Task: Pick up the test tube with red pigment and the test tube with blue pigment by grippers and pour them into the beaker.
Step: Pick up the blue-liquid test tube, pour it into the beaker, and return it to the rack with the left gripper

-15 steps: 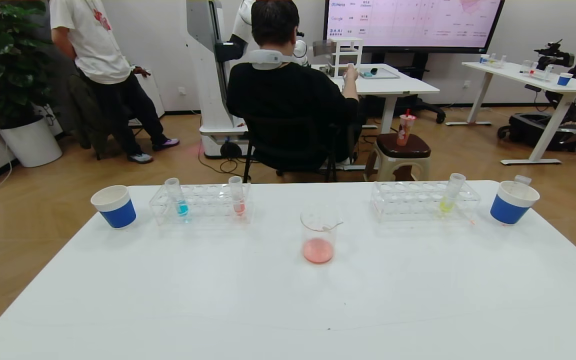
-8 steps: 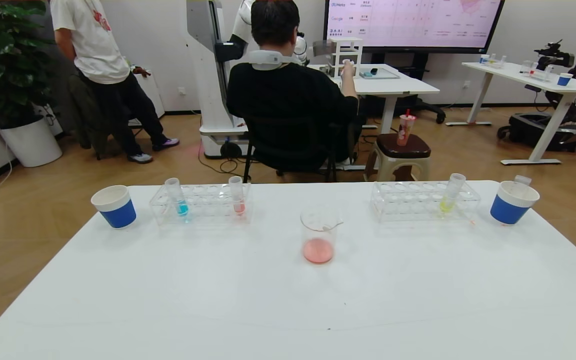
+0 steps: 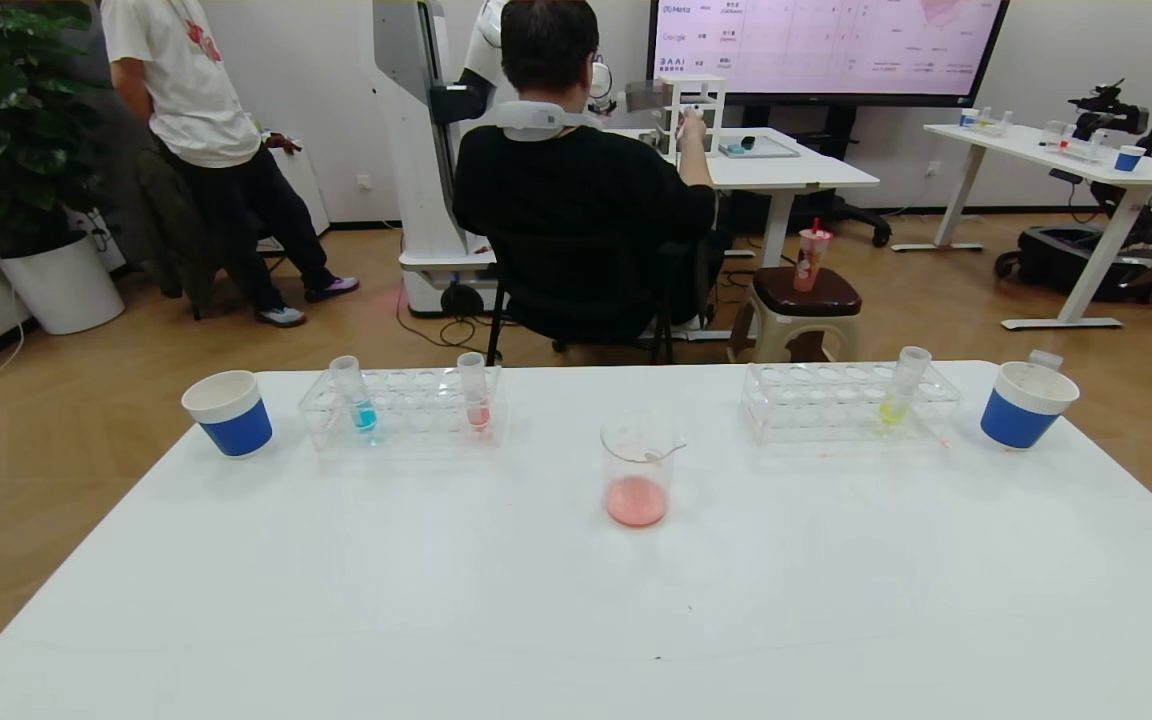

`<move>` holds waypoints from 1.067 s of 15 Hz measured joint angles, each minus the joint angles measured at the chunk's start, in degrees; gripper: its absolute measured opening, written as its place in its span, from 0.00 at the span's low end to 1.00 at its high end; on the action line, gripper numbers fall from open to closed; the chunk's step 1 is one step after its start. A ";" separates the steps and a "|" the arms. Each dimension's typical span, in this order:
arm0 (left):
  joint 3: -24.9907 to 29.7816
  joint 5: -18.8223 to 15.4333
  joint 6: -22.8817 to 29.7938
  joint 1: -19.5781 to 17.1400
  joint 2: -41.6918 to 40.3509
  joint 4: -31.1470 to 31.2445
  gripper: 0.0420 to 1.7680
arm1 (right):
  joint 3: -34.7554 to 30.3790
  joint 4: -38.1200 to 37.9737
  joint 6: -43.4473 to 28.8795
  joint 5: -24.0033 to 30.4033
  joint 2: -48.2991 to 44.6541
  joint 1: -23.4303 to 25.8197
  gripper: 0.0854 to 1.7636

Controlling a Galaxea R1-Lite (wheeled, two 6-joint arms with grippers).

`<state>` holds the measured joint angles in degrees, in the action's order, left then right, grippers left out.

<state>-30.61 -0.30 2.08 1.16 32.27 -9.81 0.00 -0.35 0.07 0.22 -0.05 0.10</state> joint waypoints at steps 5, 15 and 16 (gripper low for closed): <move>-2.11 -0.22 -0.13 0.05 25.09 -20.22 0.99 | 0.00 0.00 0.00 0.02 0.00 -0.02 0.98; -1.89 0.28 1.72 0.13 65.00 -56.03 0.99 | 0.00 0.00 0.00 0.02 0.00 -0.02 0.98; -1.85 0.30 1.88 0.07 68.26 -59.70 0.99 | 0.00 0.00 0.00 0.02 0.00 -0.02 0.98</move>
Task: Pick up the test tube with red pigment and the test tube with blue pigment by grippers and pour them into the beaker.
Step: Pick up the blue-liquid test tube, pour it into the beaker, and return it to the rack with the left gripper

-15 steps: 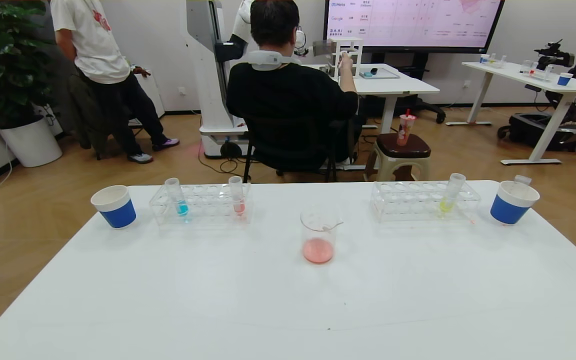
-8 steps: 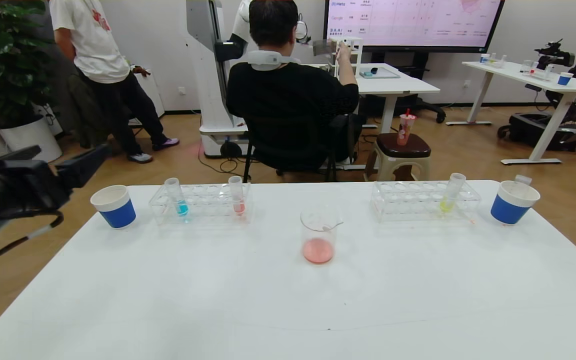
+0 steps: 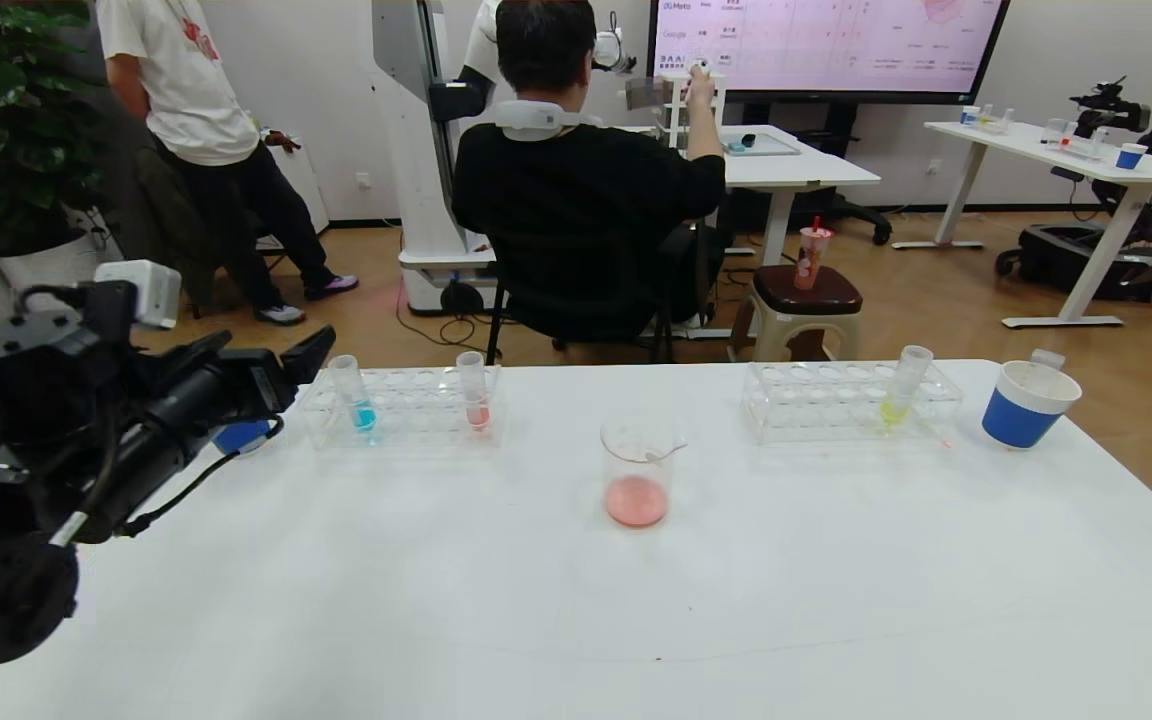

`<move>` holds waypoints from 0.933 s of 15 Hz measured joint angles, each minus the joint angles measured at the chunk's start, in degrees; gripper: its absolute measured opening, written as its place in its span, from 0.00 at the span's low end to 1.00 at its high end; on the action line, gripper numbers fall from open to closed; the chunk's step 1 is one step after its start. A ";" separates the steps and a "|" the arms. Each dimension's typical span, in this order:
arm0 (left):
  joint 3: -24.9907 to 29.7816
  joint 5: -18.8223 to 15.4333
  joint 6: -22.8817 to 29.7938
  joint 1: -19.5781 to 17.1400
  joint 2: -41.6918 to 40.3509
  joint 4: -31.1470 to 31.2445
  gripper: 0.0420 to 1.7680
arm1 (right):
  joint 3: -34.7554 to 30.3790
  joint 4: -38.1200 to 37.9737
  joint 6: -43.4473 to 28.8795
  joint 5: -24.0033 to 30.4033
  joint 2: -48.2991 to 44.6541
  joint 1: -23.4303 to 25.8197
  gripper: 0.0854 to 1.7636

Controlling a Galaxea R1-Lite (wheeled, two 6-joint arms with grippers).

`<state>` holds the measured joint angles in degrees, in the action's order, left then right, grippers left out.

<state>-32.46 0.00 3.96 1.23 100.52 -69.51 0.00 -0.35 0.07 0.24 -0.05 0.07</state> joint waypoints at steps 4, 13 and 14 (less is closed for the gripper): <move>0.06 0.99 -0.06 -0.09 13.95 -16.09 0.99 | 0.00 0.02 0.00 -0.02 0.00 0.02 0.98; -10.45 1.97 -0.06 0.09 29.05 -17.90 0.99 | 0.00 0.00 0.00 0.00 0.00 0.02 0.98; -12.37 2.06 -0.06 0.11 30.34 -17.86 0.99 | 0.00 0.02 0.00 -0.02 0.00 0.04 0.98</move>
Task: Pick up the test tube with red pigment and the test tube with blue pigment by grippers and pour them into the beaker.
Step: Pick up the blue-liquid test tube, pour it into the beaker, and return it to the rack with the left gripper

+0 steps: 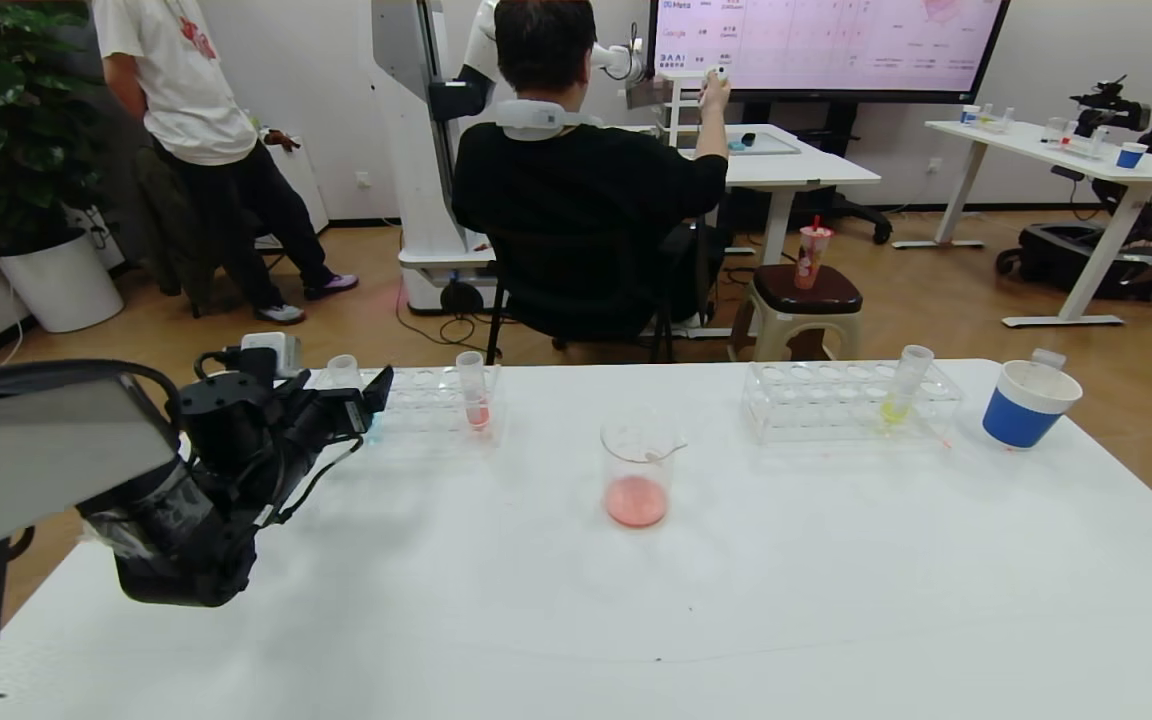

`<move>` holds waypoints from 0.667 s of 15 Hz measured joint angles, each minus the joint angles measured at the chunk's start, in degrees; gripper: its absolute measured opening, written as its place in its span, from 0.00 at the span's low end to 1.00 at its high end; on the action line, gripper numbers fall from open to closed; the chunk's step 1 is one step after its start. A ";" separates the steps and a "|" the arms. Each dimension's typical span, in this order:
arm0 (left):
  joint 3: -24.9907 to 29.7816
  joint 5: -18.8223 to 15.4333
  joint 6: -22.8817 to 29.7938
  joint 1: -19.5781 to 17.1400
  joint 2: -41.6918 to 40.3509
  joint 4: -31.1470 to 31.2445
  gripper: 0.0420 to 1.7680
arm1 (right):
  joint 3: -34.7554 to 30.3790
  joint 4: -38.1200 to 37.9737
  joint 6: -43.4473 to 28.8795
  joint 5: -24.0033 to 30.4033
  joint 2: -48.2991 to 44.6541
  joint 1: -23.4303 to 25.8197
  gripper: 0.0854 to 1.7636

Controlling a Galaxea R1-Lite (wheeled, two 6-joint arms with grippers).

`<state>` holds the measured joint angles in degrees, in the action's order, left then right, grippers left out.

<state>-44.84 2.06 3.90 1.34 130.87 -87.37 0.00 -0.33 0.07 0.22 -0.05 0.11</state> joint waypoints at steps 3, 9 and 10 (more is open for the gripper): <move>-3.01 0.13 0.01 0.04 2.46 0.16 0.99 | 0.00 0.00 0.00 0.02 0.00 -0.04 0.98; -7.03 3.89 0.45 0.04 5.08 0.02 0.99 | 0.00 -0.02 0.00 0.00 0.00 -0.04 0.98; -7.25 3.86 0.54 0.09 5.27 0.07 0.99 | 0.00 -0.02 0.00 0.00 0.00 -0.04 0.98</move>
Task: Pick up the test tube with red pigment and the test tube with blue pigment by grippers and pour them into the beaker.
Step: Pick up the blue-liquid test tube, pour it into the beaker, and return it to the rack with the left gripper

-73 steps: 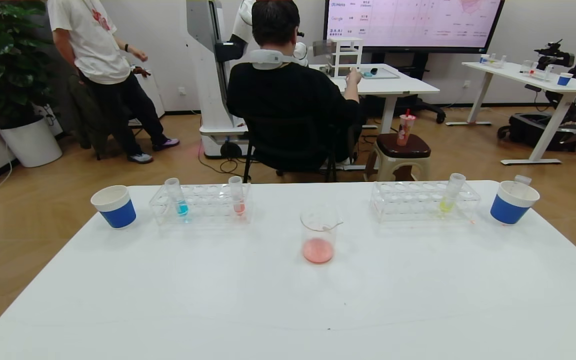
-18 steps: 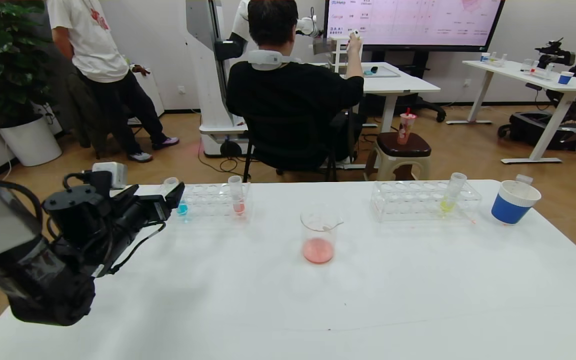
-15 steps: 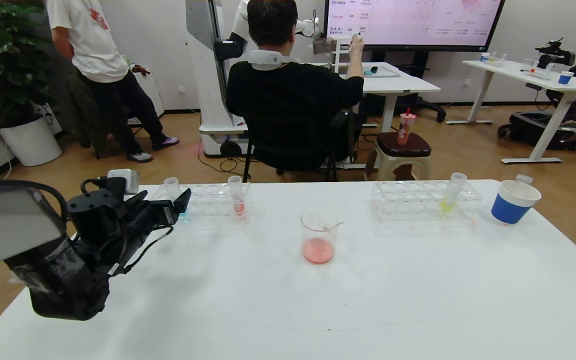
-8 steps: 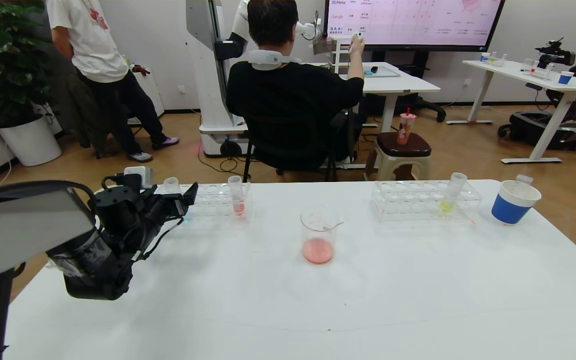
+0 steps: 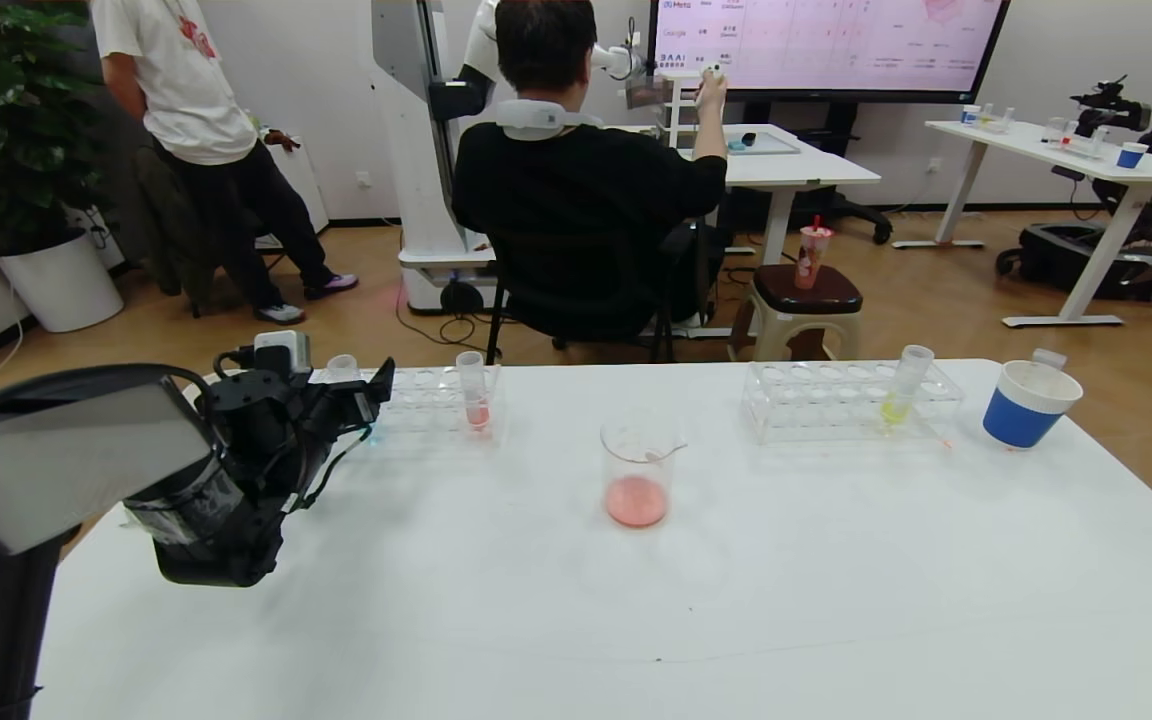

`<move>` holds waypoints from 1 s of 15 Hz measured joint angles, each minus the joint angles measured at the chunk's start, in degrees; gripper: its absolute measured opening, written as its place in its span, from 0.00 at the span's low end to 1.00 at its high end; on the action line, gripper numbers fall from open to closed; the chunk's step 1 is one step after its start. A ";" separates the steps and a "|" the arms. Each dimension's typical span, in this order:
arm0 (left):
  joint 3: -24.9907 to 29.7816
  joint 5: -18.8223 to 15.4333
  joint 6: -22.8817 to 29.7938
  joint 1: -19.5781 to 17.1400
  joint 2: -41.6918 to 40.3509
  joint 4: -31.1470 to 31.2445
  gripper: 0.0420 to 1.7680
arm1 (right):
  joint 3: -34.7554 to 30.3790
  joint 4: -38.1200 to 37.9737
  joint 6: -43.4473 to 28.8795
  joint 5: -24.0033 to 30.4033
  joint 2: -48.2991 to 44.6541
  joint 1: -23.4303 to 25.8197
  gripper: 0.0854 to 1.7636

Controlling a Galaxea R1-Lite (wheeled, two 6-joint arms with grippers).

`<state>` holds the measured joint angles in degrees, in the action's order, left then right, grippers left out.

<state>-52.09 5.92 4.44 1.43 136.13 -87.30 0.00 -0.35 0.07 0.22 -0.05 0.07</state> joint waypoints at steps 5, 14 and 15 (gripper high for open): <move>-0.20 0.07 0.10 -0.02 0.33 0.00 0.83 | 0.00 0.00 0.00 0.00 0.00 0.00 0.98; -0.22 0.02 0.10 0.00 0.09 0.01 0.27 | 0.00 0.02 0.00 0.00 0.00 0.02 0.98; -0.24 0.02 0.07 0.00 -0.27 0.23 0.27 | 0.00 0.02 0.00 0.02 0.00 0.02 0.98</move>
<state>-52.33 5.95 4.51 1.43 135.86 -87.07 0.00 -0.33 0.07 0.24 -0.05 0.10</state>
